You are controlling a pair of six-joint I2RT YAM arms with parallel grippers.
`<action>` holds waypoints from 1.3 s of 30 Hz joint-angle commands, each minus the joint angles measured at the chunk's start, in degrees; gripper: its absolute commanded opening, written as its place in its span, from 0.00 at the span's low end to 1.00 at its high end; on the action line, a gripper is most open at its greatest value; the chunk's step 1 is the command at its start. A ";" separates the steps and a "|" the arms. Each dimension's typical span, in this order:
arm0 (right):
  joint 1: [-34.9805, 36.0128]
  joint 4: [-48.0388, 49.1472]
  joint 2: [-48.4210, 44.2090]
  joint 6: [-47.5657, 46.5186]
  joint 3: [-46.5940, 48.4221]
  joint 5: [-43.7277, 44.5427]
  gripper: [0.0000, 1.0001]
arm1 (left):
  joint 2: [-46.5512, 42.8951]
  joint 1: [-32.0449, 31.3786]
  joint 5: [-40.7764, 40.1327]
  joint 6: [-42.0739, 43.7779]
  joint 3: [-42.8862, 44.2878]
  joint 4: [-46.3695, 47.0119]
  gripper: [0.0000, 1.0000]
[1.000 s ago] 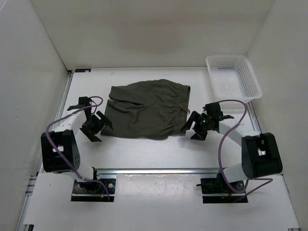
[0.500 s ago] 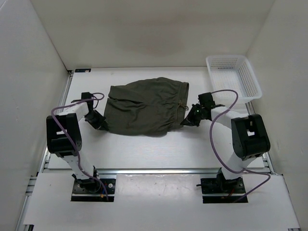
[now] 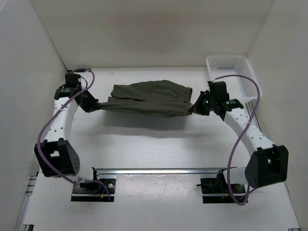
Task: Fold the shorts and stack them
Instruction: Flatten the shorts out
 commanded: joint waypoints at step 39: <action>-2.39 14.56 -2.27 16.30 -30.59 -8.53 0.75 | 13.10 -2.79 -3.52 0.50 -18.91 9.97 0.52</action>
